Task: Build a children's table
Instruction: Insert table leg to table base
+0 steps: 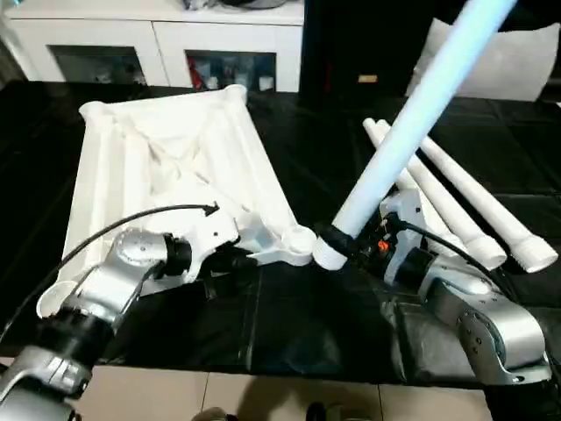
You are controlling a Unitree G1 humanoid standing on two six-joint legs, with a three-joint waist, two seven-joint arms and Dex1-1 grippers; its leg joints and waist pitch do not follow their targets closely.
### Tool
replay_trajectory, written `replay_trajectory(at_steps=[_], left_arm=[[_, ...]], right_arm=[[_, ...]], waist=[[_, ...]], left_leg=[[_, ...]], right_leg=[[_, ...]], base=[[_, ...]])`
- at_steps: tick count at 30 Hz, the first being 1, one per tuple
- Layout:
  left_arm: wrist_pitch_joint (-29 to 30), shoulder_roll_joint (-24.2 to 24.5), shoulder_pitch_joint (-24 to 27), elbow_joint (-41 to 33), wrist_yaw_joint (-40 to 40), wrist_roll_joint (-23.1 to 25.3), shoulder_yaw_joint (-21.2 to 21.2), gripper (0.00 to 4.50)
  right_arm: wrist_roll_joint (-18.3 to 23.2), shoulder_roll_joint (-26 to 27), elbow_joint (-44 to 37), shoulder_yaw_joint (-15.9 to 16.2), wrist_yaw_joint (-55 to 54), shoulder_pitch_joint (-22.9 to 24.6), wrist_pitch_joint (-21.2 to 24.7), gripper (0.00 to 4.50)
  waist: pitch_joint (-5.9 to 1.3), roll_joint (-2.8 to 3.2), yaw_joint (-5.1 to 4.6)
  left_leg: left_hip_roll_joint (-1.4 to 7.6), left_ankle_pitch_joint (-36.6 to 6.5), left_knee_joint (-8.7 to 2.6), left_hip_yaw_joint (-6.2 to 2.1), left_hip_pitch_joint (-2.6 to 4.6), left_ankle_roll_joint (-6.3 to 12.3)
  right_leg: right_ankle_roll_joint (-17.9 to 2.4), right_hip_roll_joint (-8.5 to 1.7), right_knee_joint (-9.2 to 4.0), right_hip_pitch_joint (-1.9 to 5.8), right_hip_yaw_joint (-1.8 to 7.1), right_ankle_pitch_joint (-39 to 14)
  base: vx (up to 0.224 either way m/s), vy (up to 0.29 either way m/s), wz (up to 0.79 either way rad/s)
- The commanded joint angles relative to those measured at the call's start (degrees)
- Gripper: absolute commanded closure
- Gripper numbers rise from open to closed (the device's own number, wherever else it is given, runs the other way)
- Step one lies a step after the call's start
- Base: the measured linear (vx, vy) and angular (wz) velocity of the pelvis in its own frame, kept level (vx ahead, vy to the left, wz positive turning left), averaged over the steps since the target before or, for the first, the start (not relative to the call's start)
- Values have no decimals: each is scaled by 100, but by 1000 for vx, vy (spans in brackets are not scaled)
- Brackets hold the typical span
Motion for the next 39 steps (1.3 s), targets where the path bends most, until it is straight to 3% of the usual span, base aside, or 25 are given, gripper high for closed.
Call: replay_trajectory(at_steps=[1,6,11,13,18,20,25,26,28,29,31,32,33,35,39], left_arm=[[-108,-17,-40,125,-44,84,-69,450],[-649,-205,-14,-94,-571,-92,-139,450],[-1004,-553,-40,-21,-782,-114,-310,450],[-1072,-576,-49,33,-778,-92,-319,450],[-889,-559,-49,180,-604,-9,-161,450],[-698,-478,85,55,-600,-49,-28,450],[-699,-428,280,-75,-634,-129,89,450],[-720,-422,339,-129,-670,-195,120,450],[-758,-426,462,-273,-721,-298,169,450],[-744,-429,507,-343,-716,-305,181,450],[-811,-427,537,-386,-682,-249,176,450],[-811,-427,537,-386,-682,-249,176,450],[-798,-425,570,-435,-676,-201,183,450],[-779,-423,588,-463,-681,-174,198,450],[-736,-434,609,-485,-620,-75,249,450]], right_arm=[[47,-50,-246,-39,-4,-36,13,260],[68,-51,-251,-96,-31,-95,6,260],[45,-136,-292,-53,37,-117,88,260],[38,-153,-306,-39,45,-110,104,260],[3,-255,-344,52,47,-98,306,260],[-62,-331,-286,220,115,-172,449,260],[-134,-416,-169,412,215,-291,576,260],[-157,-407,-136,452,226,-325,581,260],[-212,-347,-8,525,222,-453,558,260],[-225,-331,31,555,223,-505,551,260],[-224,-338,50,601,255,-541,563,260],[-224,-338,50,601,255,-541,563,260],[-260,-350,93,665,285,-577,546,260],[-288,-349,133,709,307,-606,534,260],[-298,-333,210,794,390,-683,525,260]], waist=[[-310,26,-22],[-327,19,-11],[-308,19,36],[-300,-1,52],[-275,19,42],[-256,-3,-4],[-250,13,-60],[-256,-38,-75],[-260,-13,-102],[-261,-52,-123],[-267,-29,-131],[-273,-71,-138],[-282,-45,-126],[-286,-73,-132],[-284,-48,-123]], left_leg=[[290,-795,-435,-95,11,272],[304,-591,-427,-78,-9,302],[316,-617,-435,-59,20,317],[299,-656,-434,-50,25,336],[267,-772,-438,-37,27,355],[249,-868,-441,-41,14,356],[234,-937,-434,-46,19,363],[234,-909,-435,-43,2,383],[240,-860,-440,-54,-12,387],[228,-840,-432,-47,-15,406],[230,-758,-425,-37,-15,443],[239,-726,-431,-35,-21,459],[252,-638,-436,-37,-24,482],[255,-582,-438,-30,-33,514],[261,-563,-439,-23,-28,516]], right_leg=[[-485,-613,-492,298,339,-2410],[-668,-624,-436,321,362,-1940],[-726,-622,-442,307,364,-1983],[-645,-625,-457,311,366,-2183],[-370,-627,-534,282,342,-2866],[-249,-617,-572,262,325,-3091],[-121,-609,-603,228,315,-3387],[-111,-608,-602,238,316,-3340],[-170,-620,-574,242,313,-3253],[-178,-614,-570,236,315,-3266],[-179,-614,-572,236,327,-3221],[-193,-612,-564,243,329,-3158],[-240,-612,-525,253,334,-2936],[-304,-605,-506,262,337,-2753],[-383,-619,-489,268,346,-2642]], base=[[0,0,0],[0,0,0],[0,0,0],[0,0,0],[0,0,0],[0,0,0],[0,0,0],[0,0,0],[0,0,0],[0,0,0],[0,0,0],[0,0,0],[0,0,0],[0,0,0],[0,0,0]])
